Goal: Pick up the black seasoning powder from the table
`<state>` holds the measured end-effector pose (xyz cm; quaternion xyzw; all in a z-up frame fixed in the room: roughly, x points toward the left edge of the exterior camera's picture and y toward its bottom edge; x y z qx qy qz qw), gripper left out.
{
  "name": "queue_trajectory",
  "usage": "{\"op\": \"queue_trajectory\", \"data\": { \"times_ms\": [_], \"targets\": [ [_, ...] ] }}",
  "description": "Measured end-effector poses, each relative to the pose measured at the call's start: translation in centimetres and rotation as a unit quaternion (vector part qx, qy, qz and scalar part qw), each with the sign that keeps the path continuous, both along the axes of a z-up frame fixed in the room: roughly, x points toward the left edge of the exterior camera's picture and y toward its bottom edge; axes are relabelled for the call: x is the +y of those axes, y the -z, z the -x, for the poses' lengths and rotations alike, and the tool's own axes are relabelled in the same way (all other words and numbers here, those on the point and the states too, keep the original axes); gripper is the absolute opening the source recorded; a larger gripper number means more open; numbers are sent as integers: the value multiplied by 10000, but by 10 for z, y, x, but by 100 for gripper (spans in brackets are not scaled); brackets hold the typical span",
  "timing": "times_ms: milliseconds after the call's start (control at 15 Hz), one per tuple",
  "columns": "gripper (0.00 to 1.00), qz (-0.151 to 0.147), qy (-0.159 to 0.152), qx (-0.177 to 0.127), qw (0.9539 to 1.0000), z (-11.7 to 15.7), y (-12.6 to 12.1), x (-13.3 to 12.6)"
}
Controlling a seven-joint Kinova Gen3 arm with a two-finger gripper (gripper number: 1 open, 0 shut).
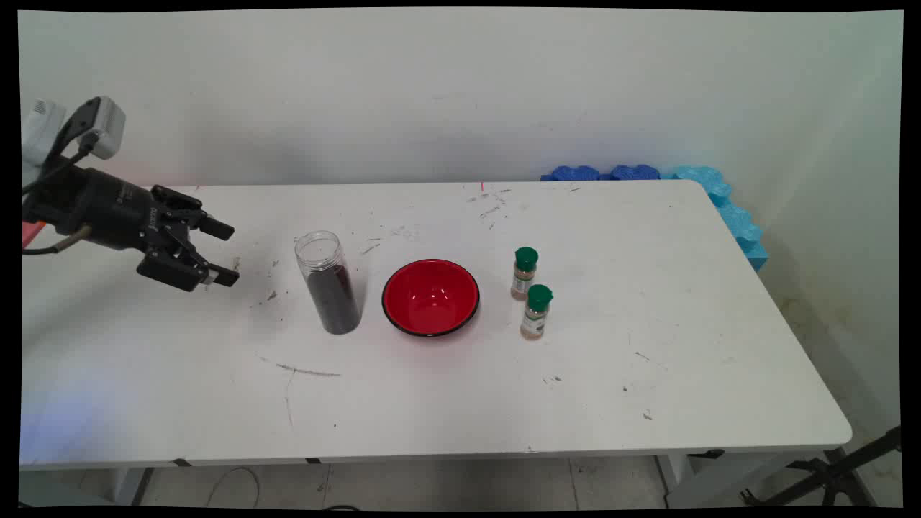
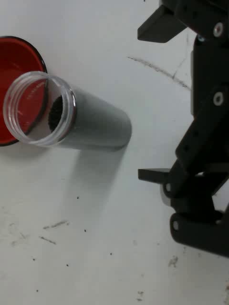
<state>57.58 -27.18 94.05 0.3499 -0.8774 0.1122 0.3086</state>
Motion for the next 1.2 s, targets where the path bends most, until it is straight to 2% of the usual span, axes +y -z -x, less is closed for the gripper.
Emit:
{"op": "queue_trajectory", "data": {
  "times_ms": [400,1200],
  "targets": [
    [100,90,9,89,9999,0,9,-6],
    [100,227,100,281,9993,24,66,-28]
  ]
}}
